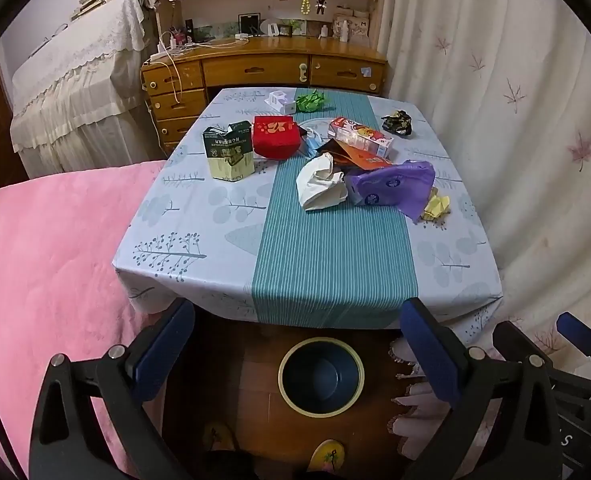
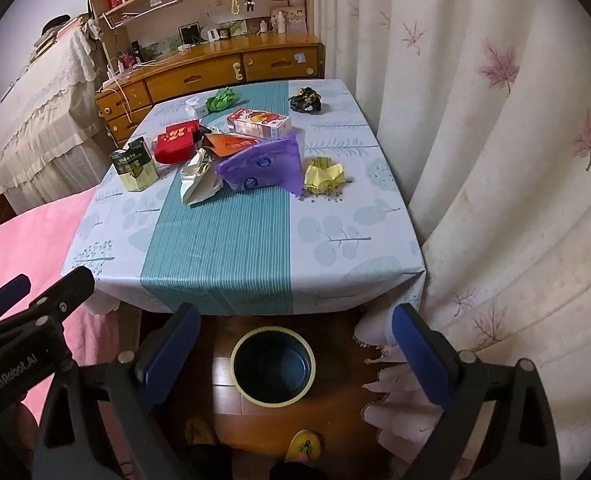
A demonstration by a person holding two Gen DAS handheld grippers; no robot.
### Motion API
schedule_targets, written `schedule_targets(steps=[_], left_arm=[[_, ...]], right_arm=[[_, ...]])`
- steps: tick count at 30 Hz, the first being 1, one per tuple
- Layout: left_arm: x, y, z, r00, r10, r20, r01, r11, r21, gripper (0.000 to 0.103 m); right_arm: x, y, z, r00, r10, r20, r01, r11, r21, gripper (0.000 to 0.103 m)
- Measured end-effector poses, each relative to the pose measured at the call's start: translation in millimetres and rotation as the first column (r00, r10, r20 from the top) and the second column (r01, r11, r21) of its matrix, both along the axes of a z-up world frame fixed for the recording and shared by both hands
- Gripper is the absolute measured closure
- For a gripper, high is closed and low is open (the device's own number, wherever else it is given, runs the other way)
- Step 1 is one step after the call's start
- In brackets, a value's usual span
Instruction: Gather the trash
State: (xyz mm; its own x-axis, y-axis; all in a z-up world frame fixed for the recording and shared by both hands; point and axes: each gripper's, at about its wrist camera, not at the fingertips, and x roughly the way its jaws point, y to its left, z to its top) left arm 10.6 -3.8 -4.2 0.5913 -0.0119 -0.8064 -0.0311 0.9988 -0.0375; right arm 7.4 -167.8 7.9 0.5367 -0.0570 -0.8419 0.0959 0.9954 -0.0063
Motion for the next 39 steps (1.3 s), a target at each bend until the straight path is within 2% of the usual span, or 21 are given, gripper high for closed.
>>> schedule_targets(steps=[39], left_arm=[[-9.1,0.8,-4.9,0.999,0.020,-0.035,-0.019,1.000,0.014,0.002]], right_arm=[[-2.4,-0.5,-5.2,0.999,0.032,0.000,-0.032,0.999,0.024,0.006]])
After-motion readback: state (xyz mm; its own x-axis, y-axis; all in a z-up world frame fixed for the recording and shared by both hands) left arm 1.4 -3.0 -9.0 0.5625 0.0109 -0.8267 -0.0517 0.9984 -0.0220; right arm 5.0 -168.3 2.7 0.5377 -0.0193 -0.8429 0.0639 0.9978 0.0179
